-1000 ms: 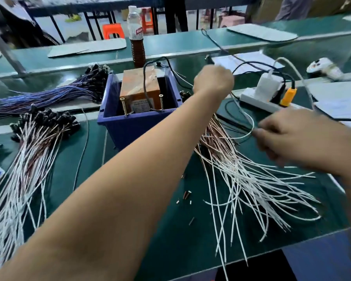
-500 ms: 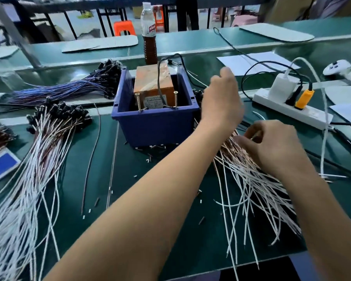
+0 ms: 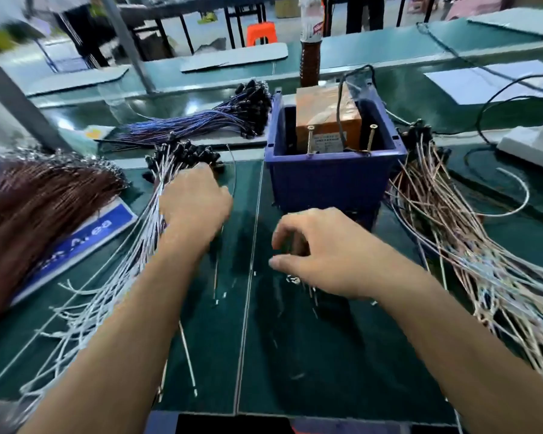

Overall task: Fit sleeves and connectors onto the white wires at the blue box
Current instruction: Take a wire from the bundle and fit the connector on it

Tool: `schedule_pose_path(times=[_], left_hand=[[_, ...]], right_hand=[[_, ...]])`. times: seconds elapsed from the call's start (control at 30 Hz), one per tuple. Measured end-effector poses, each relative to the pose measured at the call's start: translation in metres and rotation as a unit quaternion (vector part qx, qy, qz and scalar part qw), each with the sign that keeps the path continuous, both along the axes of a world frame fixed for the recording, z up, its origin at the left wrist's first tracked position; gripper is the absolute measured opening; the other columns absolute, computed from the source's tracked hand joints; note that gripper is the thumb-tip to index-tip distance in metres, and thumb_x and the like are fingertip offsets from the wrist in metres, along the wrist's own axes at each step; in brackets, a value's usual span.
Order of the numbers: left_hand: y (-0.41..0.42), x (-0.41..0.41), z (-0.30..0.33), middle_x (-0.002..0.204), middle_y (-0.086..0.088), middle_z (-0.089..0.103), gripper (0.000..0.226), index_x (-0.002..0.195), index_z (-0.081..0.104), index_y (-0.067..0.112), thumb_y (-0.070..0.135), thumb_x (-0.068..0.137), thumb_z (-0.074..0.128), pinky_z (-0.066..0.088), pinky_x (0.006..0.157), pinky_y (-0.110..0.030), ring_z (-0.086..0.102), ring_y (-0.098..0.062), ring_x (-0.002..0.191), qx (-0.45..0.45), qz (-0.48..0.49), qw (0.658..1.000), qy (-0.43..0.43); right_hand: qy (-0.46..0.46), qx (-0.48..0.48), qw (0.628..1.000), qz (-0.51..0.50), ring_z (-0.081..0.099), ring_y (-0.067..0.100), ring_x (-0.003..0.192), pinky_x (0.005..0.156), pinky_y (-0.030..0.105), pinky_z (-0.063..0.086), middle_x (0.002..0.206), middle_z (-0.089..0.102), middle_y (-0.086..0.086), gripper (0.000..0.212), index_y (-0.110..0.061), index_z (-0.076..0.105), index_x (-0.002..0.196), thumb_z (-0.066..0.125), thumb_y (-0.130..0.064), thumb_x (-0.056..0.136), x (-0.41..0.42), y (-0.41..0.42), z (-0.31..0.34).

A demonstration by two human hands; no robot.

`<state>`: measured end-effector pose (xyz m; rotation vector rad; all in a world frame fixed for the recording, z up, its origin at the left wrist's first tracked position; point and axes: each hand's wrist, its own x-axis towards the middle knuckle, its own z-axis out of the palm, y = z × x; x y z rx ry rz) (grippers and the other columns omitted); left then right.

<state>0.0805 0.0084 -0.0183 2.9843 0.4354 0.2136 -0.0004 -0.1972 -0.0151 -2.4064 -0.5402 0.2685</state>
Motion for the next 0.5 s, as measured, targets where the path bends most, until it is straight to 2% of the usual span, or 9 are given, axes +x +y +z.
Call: schedule_pose_path(times=[0.1,0.2,0.33,0.43,0.5], left_hand=[[0.018,0.013,-0.016,0.130,-0.024,0.052,0.042,0.126,0.052,0.007,0.035,0.096,0.063,0.051,0.091,-0.050,0.058,-0.045,0.117,0.001,0.060,0.998,-0.031],[0.021,0.025,-0.024,0.133,-0.021,0.046,0.039,0.128,0.047,0.009,0.020,0.094,0.065,0.052,0.086,-0.051,0.056,-0.042,0.118,0.029,0.077,0.994,-0.071],[0.025,0.034,-0.027,0.133,-0.018,0.043,0.028,0.124,0.053,0.008,0.003,0.097,0.053,0.053,0.081,-0.049,0.062,-0.042,0.110,0.062,0.069,0.994,-0.059],[0.029,0.036,-0.029,0.130,-0.018,0.049,0.025,0.121,0.058,0.007,0.004,0.097,0.053,0.053,0.081,-0.048,0.065,-0.043,0.105,0.079,0.054,0.993,-0.063],[0.031,0.035,-0.029,0.123,-0.020,0.059,0.023,0.118,0.062,0.006,0.010,0.095,0.059,0.054,0.084,-0.048,0.066,-0.044,0.106,0.089,0.043,0.993,-0.066]], right_hand=[[-0.013,-0.037,0.999,0.021,0.065,0.021,0.092,0.084,0.037,0.056,0.098,0.067,-0.003,0.022,-0.024,0.069,0.108,0.071,-0.042,0.096,0.009,0.044,-0.006],[-0.018,-0.075,0.997,0.027,0.066,0.033,0.100,0.089,0.042,0.058,0.106,0.068,0.006,0.024,-0.019,0.067,0.106,0.070,-0.040,0.095,0.017,0.070,-0.011],[-0.017,-0.049,0.998,0.030,0.065,0.033,0.097,0.086,0.041,0.057,0.102,0.068,0.006,0.025,-0.021,0.068,0.104,0.070,-0.044,0.095,0.022,0.082,-0.014],[-0.018,-0.016,0.999,0.028,0.065,0.031,0.092,0.079,0.037,0.055,0.095,0.068,0.003,0.020,-0.024,0.070,0.098,0.071,-0.044,0.094,0.024,0.084,-0.018],[-0.018,0.000,1.000,0.023,0.066,0.030,0.091,0.080,0.037,0.056,0.094,0.069,0.003,0.019,-0.023,0.072,0.098,0.071,-0.041,0.095,0.026,0.084,-0.020]])
